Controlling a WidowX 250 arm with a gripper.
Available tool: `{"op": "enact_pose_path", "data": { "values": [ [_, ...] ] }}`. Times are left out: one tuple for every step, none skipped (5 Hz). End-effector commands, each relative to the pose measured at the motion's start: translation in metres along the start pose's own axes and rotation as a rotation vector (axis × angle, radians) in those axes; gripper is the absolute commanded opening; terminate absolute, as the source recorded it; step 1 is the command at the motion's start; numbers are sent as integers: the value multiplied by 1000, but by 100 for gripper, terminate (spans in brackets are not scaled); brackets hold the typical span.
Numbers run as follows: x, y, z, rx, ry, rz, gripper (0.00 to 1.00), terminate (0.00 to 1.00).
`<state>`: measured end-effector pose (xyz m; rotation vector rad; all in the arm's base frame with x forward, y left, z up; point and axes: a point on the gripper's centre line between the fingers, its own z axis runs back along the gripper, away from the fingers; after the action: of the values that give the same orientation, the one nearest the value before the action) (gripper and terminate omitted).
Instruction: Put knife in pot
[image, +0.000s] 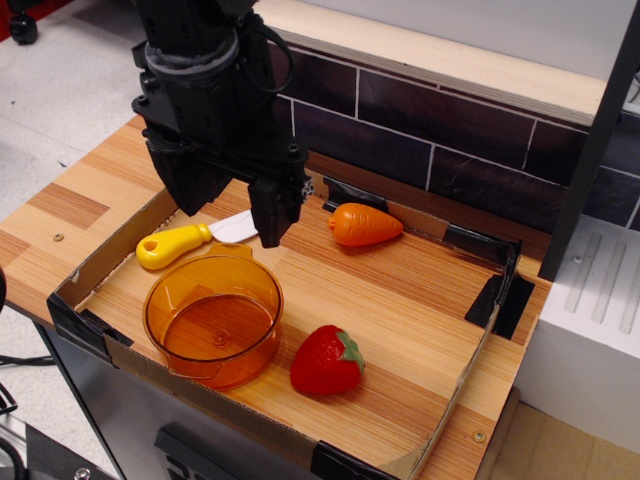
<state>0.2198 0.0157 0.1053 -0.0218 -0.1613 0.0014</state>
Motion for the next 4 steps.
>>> {"op": "enact_pose_path", "data": {
  "values": [
    [0,0,0,0,0,0,100,0],
    [11,24,6,-164,71,-42,100,0],
    [21,46,11,-238,106,-107,100,0],
    [24,62,9,-226,98,-140,100,0]
  ]
}}
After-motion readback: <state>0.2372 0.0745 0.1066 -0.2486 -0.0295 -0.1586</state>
